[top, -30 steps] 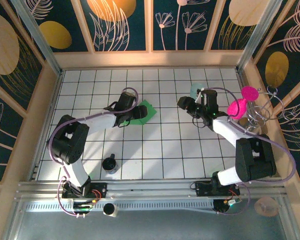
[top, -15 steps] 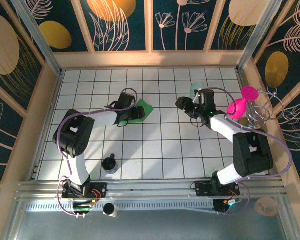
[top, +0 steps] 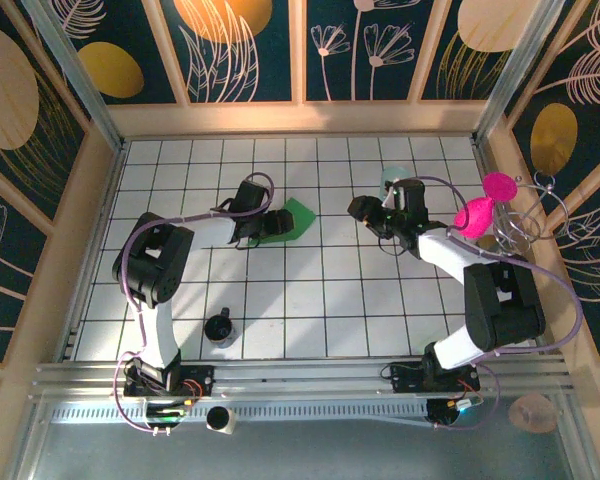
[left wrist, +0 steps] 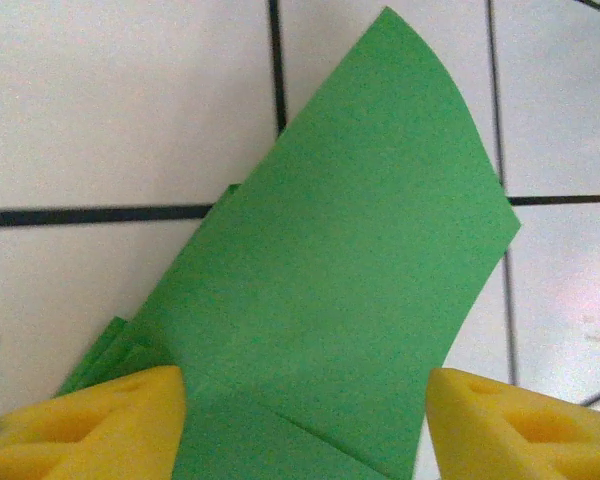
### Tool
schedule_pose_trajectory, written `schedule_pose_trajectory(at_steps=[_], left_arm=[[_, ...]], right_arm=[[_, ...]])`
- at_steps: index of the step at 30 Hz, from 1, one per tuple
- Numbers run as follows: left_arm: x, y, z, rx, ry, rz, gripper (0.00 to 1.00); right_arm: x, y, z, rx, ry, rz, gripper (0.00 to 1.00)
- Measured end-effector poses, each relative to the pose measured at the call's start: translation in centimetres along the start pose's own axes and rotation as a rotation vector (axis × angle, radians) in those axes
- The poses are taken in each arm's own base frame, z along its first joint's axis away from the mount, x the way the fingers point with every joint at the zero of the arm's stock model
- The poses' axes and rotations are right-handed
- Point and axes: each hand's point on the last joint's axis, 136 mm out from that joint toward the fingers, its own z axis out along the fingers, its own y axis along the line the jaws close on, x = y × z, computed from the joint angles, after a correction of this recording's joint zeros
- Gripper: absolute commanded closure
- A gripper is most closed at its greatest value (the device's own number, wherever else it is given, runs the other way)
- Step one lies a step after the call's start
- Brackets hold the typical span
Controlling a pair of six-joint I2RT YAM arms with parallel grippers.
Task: Fold a paper plane with a square sheet of paper (pick it up from the middle)
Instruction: Move the paper to the center of the table.
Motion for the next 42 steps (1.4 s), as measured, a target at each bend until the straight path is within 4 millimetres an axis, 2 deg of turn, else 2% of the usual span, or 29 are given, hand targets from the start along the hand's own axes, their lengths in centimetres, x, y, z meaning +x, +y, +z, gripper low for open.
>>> schedule_pose_trajectory(at_steps=[3, 5, 10, 13, 17, 23, 29, 36, 42], left_arm=[[0.7, -0.7, 0.0, 0.067, 0.006, -0.05, 0.43], [1.5, -1.1, -0.2, 0.102, 0.012, -0.093, 0.46], [4.5, -2.8, -0.6, 0.187, 0.032, -0.212, 0.49], [5.5, -3.9, -0.5, 0.236, 0.037, -0.275, 0.5], [6.0, -4.3, -0.6, 0.271, 0.04, -0.348, 0.5], [5.9, -4.3, -0.5, 0.274, 0.044, -0.401, 0.5], [5.9, -4.4, -0.6, 0.275, 0.045, -0.413, 0.49], [5.8, -4.4, -0.5, 0.274, 0.046, -0.417, 0.48], [5.8, -4.5, -0.4, 0.272, 0.052, -0.418, 0.48]], right_arm=[[0.8, 0.1, 0.2, 0.004, 0.012, 0.021, 0.41], [2.1, -0.1, 0.4, 0.015, 0.031, 0.044, 0.42], [6.4, -0.7, 0.5, 0.045, 0.098, 0.127, 0.43], [8.8, -0.6, 0.3, 0.042, 0.132, 0.182, 0.43], [10.9, -0.6, 0.4, 0.034, 0.164, 0.251, 0.44], [12.4, 0.6, 1.8, -0.013, 0.203, 0.314, 0.5], [14.1, 0.0, 3.4, 0.008, 0.261, 0.349, 0.55], [14.0, 0.2, 4.2, 0.007, 0.277, 0.364, 0.56], [14.6, -0.4, 4.8, 0.02, 0.3, 0.376, 0.57]])
